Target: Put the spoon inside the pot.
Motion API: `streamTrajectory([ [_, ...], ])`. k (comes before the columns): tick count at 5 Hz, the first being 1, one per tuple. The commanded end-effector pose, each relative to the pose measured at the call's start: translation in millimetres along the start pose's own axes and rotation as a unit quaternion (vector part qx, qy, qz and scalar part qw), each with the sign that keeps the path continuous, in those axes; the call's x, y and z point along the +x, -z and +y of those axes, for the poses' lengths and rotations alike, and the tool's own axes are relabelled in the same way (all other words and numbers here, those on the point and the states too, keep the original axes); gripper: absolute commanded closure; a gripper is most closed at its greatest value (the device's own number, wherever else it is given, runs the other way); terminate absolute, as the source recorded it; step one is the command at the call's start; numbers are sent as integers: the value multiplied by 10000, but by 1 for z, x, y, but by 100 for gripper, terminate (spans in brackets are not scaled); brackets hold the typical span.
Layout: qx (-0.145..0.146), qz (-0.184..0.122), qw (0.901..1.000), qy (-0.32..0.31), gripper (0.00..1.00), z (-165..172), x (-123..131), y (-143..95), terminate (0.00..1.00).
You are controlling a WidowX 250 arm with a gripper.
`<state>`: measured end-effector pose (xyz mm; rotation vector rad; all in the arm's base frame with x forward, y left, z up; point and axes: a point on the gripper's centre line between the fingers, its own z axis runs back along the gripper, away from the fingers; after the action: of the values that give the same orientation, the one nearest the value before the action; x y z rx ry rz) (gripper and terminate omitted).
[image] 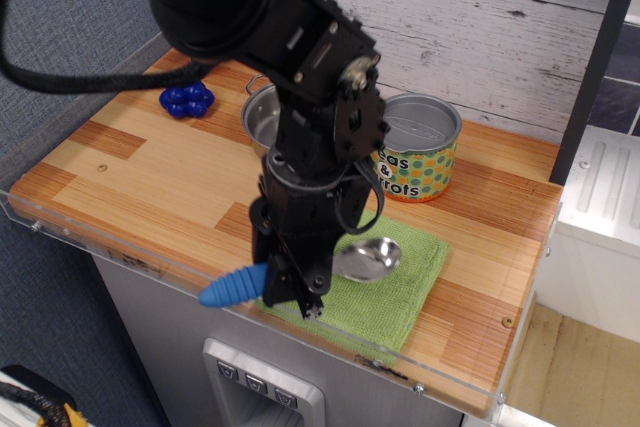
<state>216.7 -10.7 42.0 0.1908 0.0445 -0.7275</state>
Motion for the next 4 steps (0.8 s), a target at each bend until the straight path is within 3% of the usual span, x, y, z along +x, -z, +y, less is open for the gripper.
streamTrajectory([
  [1,306,-580,9970,-420,100,12,-13,-43,0],
  [2,399,-356,9957,-756,100,20,-22,-52,0],
  [3,339,38,9891,-1429,100,39,-46,-48,0],
  [4,216,105,9824,-1854,100,56,-60,-44,0],
])
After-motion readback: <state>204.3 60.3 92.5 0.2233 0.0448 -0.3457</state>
